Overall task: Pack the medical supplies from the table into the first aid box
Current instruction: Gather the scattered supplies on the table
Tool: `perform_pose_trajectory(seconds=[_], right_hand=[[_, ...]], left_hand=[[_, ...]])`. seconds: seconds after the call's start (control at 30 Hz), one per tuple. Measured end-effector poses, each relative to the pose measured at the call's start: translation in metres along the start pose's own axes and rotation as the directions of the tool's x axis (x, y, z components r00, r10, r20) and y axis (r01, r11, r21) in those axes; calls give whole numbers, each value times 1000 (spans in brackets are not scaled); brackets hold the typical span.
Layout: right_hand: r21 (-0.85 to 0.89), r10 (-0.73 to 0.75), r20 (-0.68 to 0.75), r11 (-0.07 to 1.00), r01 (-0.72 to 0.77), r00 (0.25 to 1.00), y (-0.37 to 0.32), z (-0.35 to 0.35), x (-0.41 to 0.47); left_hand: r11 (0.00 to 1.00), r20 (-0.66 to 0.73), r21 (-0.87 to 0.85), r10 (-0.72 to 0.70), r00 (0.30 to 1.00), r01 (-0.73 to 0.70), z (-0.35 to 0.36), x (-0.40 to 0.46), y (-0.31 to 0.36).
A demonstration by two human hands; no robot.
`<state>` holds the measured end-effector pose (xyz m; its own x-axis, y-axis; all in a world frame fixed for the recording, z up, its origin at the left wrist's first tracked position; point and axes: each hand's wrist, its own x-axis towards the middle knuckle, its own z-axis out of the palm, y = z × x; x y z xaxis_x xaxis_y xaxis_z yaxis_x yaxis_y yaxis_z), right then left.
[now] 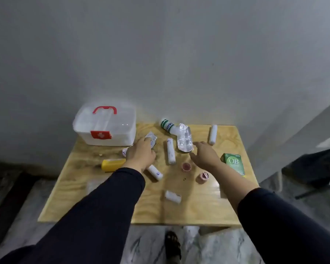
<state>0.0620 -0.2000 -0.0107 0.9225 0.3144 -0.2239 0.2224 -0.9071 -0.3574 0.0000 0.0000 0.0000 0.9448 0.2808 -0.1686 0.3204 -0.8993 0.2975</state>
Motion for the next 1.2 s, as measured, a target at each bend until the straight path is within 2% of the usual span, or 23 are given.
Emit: perform_pose_trajectory(seconds=[0.13,0.3,0.5,0.6,0.7,0.83,0.93,1.03,1.2], right_hand=[[130,111,21,985,-112,994,6,5,59],[170,228,-37,961,-219,973,9,19,113],[295,351,6,894,-337,936,9,26,137],[298,394,50,871,-390,918,11,18,139],[297,409,30,868,-399,912,11,3,136],[310,351,-54,896,-318,935,4,-30,121],[307,303,-202,923,-234,931,-9,-55,99],[331,224,-289,936,-122,931,-38,-74,69],[353,106,-348,935,26,932,-102,-68,8]], left_hand=[[994,52,21,-104,993,103,17,42,4],[988,19,99,-118,993,116,34,73,3],[980,-6,157,-120,993,119,43,80,2],[977,3,158,-148,989,146,35,83,6],[976,-13,163,-147,989,147,24,82,10],[989,-150,22,-142,978,147,3,77,16],[986,-254,-121,-142,957,114,-21,63,24],[969,-337,-239,-142,931,61,-47,40,25],[950,-427,-309,-165,889,28,-91,-24,-2]])
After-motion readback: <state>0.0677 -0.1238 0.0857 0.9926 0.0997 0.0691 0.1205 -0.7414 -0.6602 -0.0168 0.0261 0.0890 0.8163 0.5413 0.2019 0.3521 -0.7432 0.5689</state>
